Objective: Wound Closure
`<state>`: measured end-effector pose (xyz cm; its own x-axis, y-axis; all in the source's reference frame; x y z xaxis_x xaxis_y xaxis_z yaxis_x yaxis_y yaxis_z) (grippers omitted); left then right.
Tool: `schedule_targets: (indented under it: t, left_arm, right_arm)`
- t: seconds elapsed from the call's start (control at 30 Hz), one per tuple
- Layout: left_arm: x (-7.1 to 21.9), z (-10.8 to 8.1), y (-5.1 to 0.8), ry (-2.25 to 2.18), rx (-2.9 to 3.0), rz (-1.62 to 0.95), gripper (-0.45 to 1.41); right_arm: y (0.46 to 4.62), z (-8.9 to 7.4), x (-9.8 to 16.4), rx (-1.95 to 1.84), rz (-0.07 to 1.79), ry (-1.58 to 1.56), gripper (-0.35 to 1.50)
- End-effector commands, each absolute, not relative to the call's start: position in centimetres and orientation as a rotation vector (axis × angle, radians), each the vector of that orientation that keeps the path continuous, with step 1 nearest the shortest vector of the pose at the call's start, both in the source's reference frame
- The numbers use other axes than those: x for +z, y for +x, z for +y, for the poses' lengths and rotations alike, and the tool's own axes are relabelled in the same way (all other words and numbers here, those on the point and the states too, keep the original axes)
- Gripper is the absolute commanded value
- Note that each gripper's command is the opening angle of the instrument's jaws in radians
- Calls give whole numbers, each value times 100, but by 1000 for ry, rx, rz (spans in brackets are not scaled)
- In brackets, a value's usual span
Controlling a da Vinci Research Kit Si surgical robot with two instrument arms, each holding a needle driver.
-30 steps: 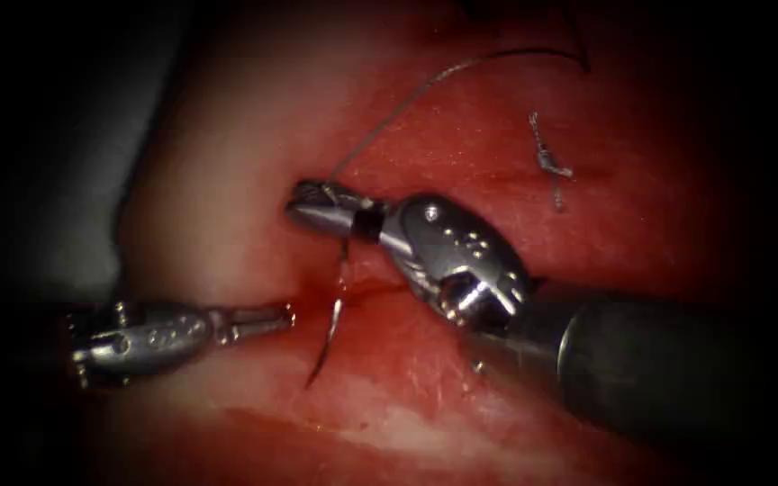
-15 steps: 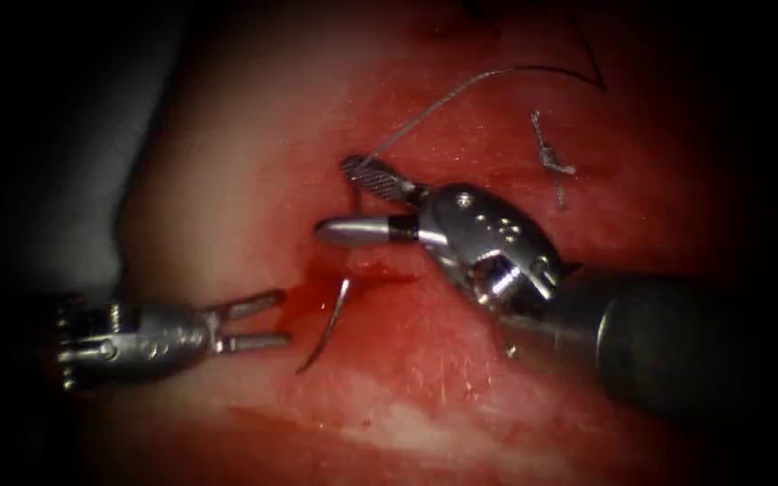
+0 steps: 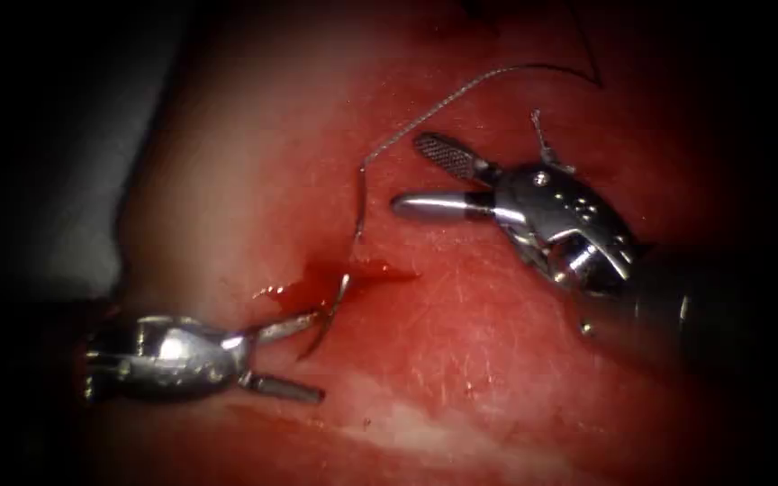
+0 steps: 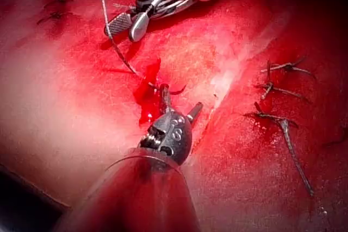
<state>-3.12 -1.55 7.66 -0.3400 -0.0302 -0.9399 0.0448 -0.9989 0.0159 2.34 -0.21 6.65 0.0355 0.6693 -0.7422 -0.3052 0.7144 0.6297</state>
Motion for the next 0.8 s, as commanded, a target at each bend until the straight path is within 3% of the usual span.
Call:
schedule_targets:
  t: [0.03,0.33,0.47,0.5,0.57,0.73,0.8]
  left_arm:
    - [771,-157,-318,1789,-2519,11,66]
    - [765,-143,-316,1871,-2492,-30,67]
    - [763,-139,-315,1892,-2486,-39,59]
    - [764,-138,-316,1892,-2486,-40,56]
    - [768,-137,-318,1901,-2484,-24,19]
    - [779,-134,-320,1921,-2485,16,19]
    - [783,-133,-318,1933,-2487,33,7]
  right_arm:
    - [244,-25,674,769,1339,335,118]
    - [248,-33,680,759,1342,334,108]
    - [250,-34,681,757,1343,334,106]
    - [250,-34,681,757,1343,334,106]
    - [250,-34,682,755,1344,336,105]
    - [250,-35,681,755,1344,336,103]
    - [250,-35,681,755,1344,336,103]
